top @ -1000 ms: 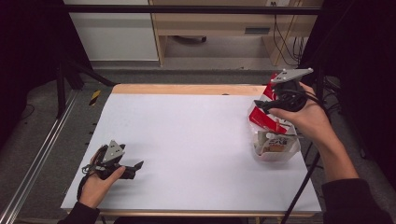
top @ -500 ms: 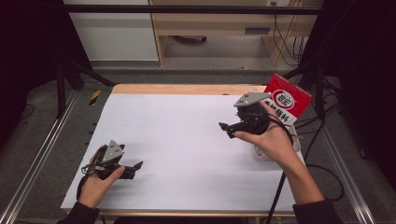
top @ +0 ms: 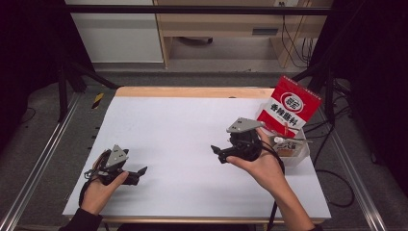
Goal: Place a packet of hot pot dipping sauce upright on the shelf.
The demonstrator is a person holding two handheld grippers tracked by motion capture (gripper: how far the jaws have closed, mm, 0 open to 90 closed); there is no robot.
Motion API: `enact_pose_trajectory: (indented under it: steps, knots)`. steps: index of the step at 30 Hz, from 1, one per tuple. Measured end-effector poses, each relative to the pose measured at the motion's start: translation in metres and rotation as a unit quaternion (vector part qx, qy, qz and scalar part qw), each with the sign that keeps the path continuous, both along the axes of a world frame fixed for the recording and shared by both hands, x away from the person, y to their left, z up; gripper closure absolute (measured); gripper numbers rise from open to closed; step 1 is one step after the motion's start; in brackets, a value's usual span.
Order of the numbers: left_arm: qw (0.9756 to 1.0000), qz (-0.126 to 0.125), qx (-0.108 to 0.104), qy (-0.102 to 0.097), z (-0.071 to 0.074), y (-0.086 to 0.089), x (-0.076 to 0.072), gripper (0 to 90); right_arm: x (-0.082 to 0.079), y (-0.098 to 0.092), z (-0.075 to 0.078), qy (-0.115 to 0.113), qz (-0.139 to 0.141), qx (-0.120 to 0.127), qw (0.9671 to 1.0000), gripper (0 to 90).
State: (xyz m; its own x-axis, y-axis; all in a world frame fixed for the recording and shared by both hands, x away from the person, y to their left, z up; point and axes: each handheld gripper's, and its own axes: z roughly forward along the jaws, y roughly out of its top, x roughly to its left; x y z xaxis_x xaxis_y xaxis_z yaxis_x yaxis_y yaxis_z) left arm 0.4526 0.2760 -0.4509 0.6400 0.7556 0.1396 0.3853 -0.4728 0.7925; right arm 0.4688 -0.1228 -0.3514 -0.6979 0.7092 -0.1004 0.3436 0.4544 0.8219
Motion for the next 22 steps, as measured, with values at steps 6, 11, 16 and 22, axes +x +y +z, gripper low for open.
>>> enact_pose_trajectory:
  steps: [6, 11, 16, 22]
  knots:
    - [1.0000, 0.001, 0.005, 0.006, -0.002, 0.000, 0.001, 4.9, -0.011, 0.001, -0.027, 0.016, -0.004, 0.001, 0.9999, 8.1]
    - [0.9999, 0.005, 0.010, 0.013, -0.004, 0.000, 0.001, 5.0, -0.019, 0.002, -0.052, 0.034, -0.012, 0.002, 0.9993, 7.5]
    - [0.9995, 0.011, 0.017, 0.023, -0.007, 0.000, 0.003, 4.9, -0.024, 0.001, -0.084, 0.048, -0.029, -0.006, 0.9984, 6.8]
    - [0.9988, 0.019, 0.031, 0.033, -0.010, 0.000, 0.006, 5.1, -0.022, -0.003, -0.115, 0.082, -0.050, -0.010, 0.9954, 7.0]
